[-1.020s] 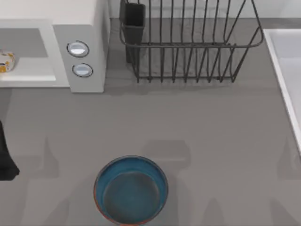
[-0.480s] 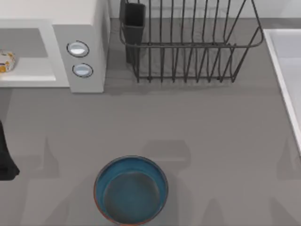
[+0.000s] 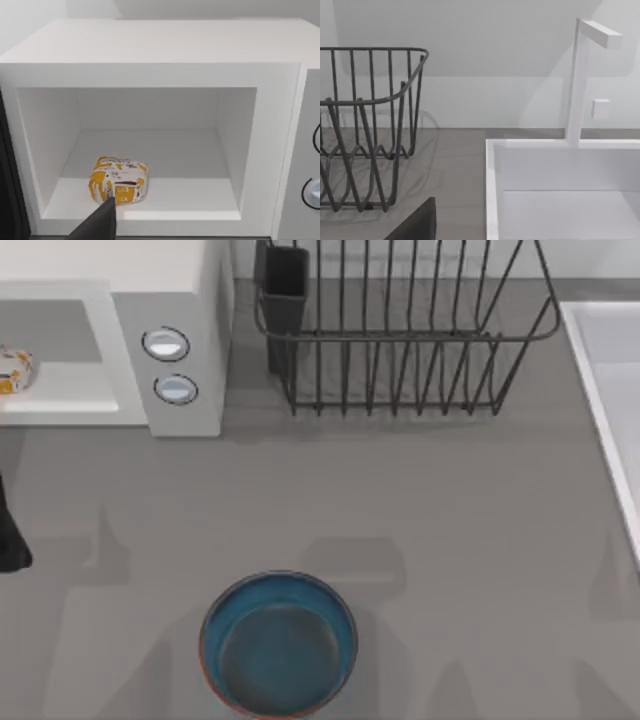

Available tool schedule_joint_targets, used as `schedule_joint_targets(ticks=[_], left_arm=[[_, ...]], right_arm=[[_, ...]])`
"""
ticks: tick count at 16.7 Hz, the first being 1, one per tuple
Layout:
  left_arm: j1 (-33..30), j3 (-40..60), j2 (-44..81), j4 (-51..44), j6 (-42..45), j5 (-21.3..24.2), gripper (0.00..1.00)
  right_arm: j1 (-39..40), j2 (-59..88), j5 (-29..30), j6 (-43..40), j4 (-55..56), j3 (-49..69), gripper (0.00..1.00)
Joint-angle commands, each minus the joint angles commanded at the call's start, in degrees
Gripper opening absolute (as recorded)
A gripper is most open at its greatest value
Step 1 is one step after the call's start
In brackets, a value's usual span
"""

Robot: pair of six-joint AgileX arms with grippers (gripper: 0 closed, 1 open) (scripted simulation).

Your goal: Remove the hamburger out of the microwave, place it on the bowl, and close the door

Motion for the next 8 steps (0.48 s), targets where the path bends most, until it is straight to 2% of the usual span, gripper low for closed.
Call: schedule_joint_targets(ticks=[8], left_arm=[[3.6, 17.3, 42.9, 19.3, 1.6, 4.2, 1.00]], right_arm=[[0.0, 0.0, 0.0, 0.0, 0.0, 0.0, 1.00]])
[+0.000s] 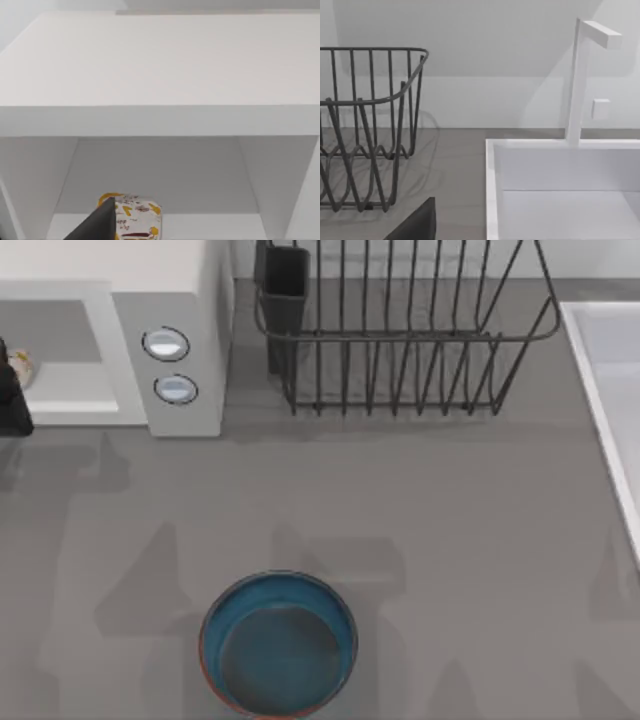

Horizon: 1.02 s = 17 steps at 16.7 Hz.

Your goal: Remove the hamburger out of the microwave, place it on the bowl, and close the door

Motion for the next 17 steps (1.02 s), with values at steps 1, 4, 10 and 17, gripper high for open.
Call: schedule_joint_targets(ticks=[1, 4, 10, 17], left_arm=[[0.5, 2.4, 6.0, 2.7, 0.2, 0.6, 1.00], [2.0, 9.7, 24.1, 10.8, 0.9, 2.3, 1.00], [4.8, 22.8, 56.4, 25.4, 2.1, 5.5, 1.00], [6.7, 31.7, 78.4, 35.3, 3.0, 7.6, 1.00]], right_arm=[[0.0, 0.0, 0.0, 0.0, 0.0, 0.0, 1.00], [0.0, 0.0, 0.0, 0.0, 0.0, 0.0, 1.00], [0.0, 0.0, 0.0, 0.0, 0.0, 0.0, 1.00], [0.0, 0.0, 0.0, 0.0, 0.0, 0.0, 1.00]])
